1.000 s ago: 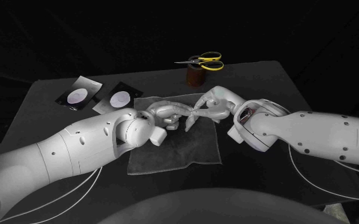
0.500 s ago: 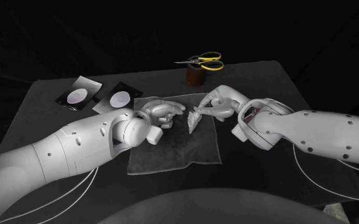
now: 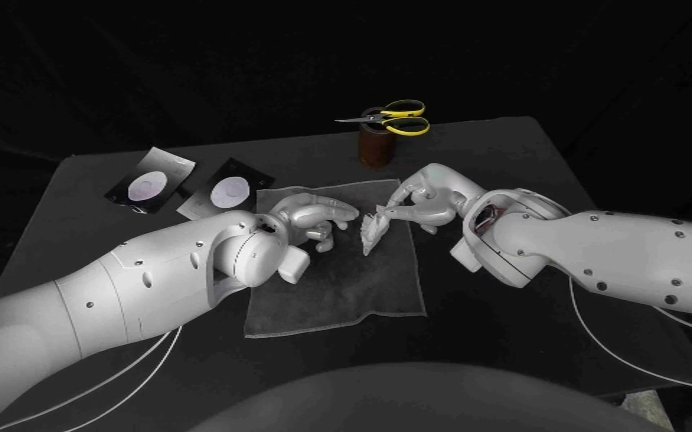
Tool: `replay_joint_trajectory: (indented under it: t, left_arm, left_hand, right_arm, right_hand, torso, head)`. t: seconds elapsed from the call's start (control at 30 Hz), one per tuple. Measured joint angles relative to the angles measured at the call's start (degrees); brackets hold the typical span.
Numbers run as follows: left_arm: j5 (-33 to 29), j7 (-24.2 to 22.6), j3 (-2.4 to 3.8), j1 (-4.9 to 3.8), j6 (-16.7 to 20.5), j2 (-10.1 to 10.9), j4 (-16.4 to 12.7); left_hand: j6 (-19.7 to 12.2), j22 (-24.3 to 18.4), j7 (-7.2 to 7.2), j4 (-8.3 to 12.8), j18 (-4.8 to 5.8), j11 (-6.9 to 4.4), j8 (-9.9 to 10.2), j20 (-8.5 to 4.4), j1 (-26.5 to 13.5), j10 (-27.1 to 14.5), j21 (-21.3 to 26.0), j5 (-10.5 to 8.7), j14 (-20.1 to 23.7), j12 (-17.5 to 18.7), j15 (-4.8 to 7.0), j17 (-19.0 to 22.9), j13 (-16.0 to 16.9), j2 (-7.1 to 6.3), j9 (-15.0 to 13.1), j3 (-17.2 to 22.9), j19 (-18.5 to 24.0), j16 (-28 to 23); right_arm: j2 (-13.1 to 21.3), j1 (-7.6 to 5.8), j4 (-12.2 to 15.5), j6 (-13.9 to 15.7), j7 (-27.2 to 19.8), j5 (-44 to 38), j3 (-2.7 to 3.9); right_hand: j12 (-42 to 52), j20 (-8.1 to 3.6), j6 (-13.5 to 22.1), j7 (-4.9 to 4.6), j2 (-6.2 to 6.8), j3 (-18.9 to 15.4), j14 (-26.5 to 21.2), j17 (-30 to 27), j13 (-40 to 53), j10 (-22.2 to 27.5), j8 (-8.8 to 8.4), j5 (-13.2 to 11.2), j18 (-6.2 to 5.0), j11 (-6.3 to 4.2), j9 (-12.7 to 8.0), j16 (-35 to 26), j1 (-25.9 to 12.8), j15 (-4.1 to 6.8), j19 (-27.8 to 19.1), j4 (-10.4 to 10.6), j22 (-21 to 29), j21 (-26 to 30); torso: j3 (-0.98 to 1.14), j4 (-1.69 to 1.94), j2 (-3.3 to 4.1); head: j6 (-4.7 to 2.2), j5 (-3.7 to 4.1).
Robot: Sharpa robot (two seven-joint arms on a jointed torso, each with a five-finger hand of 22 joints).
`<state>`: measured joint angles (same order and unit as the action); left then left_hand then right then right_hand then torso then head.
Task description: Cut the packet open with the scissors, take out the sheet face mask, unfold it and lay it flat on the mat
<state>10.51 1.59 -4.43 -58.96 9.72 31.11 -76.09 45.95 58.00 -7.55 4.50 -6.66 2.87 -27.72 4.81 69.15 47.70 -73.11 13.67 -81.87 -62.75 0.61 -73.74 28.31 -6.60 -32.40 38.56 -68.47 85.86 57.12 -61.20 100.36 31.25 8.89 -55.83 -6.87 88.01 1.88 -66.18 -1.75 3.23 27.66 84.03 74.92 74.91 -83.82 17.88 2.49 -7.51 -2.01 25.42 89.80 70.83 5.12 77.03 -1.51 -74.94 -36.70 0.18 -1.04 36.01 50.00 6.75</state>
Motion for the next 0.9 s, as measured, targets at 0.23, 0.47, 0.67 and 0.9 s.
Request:
replay_joint_trajectory:
  t: [0.23, 0.47, 0.67, 0.9]
  left_arm:
    - [3.47, -0.80, 0.00, 0.00, -0.82, 0.58, -0.21]
    - [5.10, -1.89, 0.00, 0.00, -1.09, 1.93, -0.57]
    - [5.16, -3.08, 0.01, 0.00, -1.39, 3.64, -1.37]
    - [3.23, -5.42, 0.01, 0.00, -2.17, 7.22, -3.00]
  left_hand:
    - [-0.51, -1.08, -0.51, -0.16, 0.00, 0.42, 1.34, 0.54, 0.53, -0.42, 0.78, 0.00, 0.89, 1.07, -0.47, 1.53, -1.25, -0.03, 1.42, -0.15, 0.53, -0.29]
    - [-0.52, -2.80, -0.51, -0.31, 0.01, 0.71, 1.86, 0.73, 0.77, -0.71, 1.84, 0.00, 1.93, 2.30, -0.72, 3.81, -2.45, -0.26, 2.31, -0.62, 1.54, -1.07]
    - [-0.48, -4.66, -0.55, -0.48, -0.89, 0.71, 2.14, 0.87, 1.06, -0.71, 3.27, 0.00, 3.27, 2.85, -0.83, 6.03, -3.18, 0.03, 2.78, -0.79, 2.81, -2.12]
    - [-0.18, -5.68, -0.84, -0.35, -0.89, 0.72, 2.23, 0.93, 1.28, -0.70, 3.95, 0.00, 4.28, 3.30, -0.83, 7.65, -3.73, -0.20, 3.09, -0.98, 3.39, -2.52]
  right_arm:
    - [2.34, 0.02, 0.29, -1.45, 1.15, -0.12, -0.14]
    - [3.02, 0.48, 0.99, -1.70, 1.20, 0.45, -0.28]
    - [1.84, 0.49, 1.21, 0.05, -0.92, 2.16, -0.29]
    - [-0.91, -0.90, 1.19, 2.94, -4.60, 4.78, -0.26]
  right_hand:
    - [-0.07, 0.00, 0.01, 0.01, 0.00, 0.00, -0.01, -0.02, -0.01, -0.02, 0.00, -0.06, 0.02, -0.02, 0.00, -0.01, 0.00, -0.01, 0.00, 0.00, -0.01, 0.00]
    - [0.13, 0.00, 0.10, 0.10, 0.00, 0.00, -0.01, 0.00, 0.02, -0.16, 0.00, 0.17, 0.06, -0.16, 0.00, -0.15, 0.00, -0.01, 0.00, -0.01, 0.00, 0.49]
    - [0.14, 0.00, 0.10, 0.10, 0.00, 0.00, -0.02, 0.02, 0.03, -0.16, 0.00, 0.16, 0.09, -0.16, 0.00, 0.00, 0.00, -0.02, 0.00, -0.01, 0.04, 0.77]
    - [0.14, 0.00, 0.10, 0.10, 0.00, 0.00, -0.10, 0.04, 0.03, -0.14, 0.00, 0.15, 0.33, -0.13, 0.00, 0.00, 0.00, -0.10, 0.00, -0.01, 0.03, 0.97]
  torso:
    - [0.01, -0.04, 0.00]
    - [0.07, -0.14, -0.05]
    - [0.03, 0.01, -0.08]
    - [-0.18, 0.10, -0.09]
  head:
    - [0.00, 0.26]
    - [0.00, 0.42]
    - [0.00, 0.49]
    - [0.00, 0.30]
